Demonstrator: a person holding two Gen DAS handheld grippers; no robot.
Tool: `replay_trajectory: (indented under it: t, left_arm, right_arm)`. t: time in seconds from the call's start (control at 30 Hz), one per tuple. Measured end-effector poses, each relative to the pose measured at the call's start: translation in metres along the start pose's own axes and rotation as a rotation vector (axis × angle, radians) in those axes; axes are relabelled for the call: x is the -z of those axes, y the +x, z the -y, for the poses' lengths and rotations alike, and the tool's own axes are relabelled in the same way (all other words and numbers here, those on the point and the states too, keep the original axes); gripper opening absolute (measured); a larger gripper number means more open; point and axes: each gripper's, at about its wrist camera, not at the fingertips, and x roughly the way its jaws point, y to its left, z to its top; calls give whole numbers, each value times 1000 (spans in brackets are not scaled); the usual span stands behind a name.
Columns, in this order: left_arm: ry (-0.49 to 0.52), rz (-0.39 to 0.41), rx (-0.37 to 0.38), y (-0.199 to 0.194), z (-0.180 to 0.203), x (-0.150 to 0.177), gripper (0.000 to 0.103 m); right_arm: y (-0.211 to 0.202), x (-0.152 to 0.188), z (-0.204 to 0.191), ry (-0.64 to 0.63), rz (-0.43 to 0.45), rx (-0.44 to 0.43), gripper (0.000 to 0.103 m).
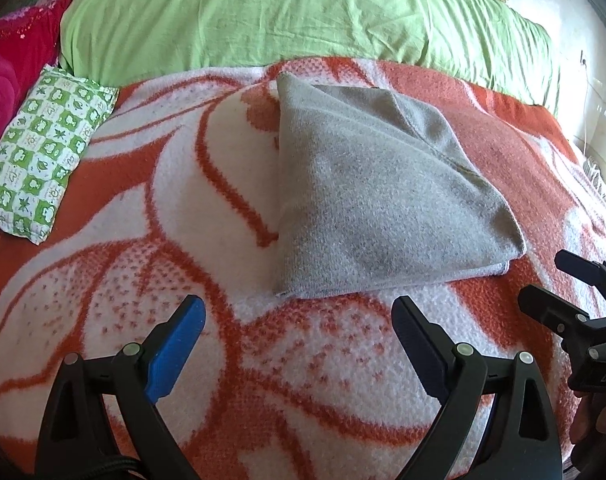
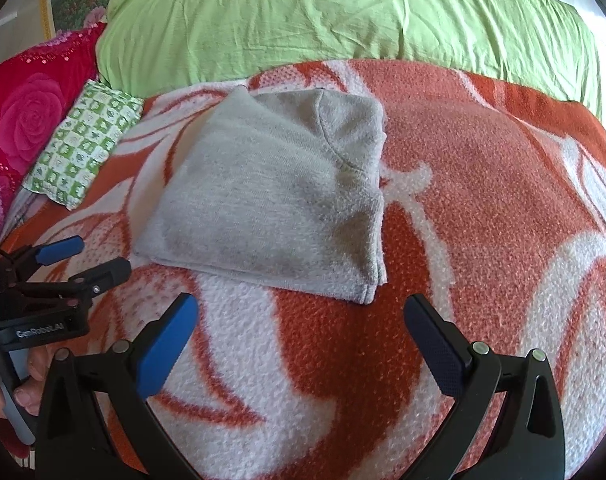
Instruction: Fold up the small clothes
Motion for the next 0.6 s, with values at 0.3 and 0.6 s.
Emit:
replay_trajectory:
  t: [0.3, 0.6]
  left_arm:
    - [5, -5, 2, 5, 1, -5, 95]
    - [6, -10, 1, 9, 3, -7, 95]
  right_arm:
    - [5, -4, 2, 8, 7, -7, 102]
    - [8, -6, 3, 18, 4, -11, 102]
